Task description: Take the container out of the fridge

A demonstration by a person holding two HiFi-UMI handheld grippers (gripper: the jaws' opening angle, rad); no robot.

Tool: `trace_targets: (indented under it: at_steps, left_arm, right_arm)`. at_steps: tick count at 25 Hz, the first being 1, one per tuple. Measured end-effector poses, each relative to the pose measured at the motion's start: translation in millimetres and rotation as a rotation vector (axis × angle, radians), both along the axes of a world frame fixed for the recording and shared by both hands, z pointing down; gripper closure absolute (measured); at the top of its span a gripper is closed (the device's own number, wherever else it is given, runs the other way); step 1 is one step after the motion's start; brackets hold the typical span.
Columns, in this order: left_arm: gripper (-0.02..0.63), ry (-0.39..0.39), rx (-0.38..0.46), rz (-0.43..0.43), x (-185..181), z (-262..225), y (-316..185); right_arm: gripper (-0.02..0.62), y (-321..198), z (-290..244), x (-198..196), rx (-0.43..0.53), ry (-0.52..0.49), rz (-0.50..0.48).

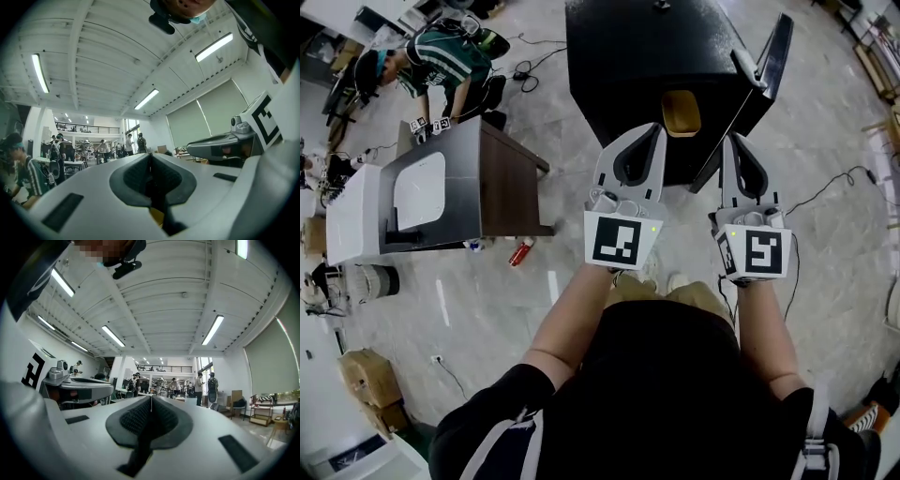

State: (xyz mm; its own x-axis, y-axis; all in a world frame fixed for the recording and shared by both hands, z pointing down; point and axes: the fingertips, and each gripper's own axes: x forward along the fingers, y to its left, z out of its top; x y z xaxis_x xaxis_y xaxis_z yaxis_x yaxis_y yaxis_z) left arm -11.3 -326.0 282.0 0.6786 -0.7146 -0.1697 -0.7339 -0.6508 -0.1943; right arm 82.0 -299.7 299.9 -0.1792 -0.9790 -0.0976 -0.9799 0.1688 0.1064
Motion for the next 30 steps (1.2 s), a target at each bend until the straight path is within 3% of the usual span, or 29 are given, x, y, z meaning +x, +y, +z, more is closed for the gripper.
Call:
trace_targets:
  at_steps: [6,11,16,22,30]
  left_arm:
    - [0.581,-0.067,0.014,0.044,-1,12,-12]
    - [0.581,-0.073,0.01,0.055,-3,15,-25]
    - [0.581,-0.214,0.002,0.101,14,35,-30]
    - [0.581,-0.328,-0.134,0.142,40,82,-45]
    - [0.58,-0.555,-0.194,0.256,82,149,-65]
  right_arm:
    - [0.558,-7,5,-5,0.003,-0.014,0.045]
    - [0.558,-13,9,-8,-0.004,-0.014,0.057]
    - [0.558,-25,18,2,-0.021,-0.028,0.064]
    - [0.558,-46,32,20,-0.042,-0.041,0.04]
    - [0.558,-64,59,58,-0.082,-0.043,0.036]
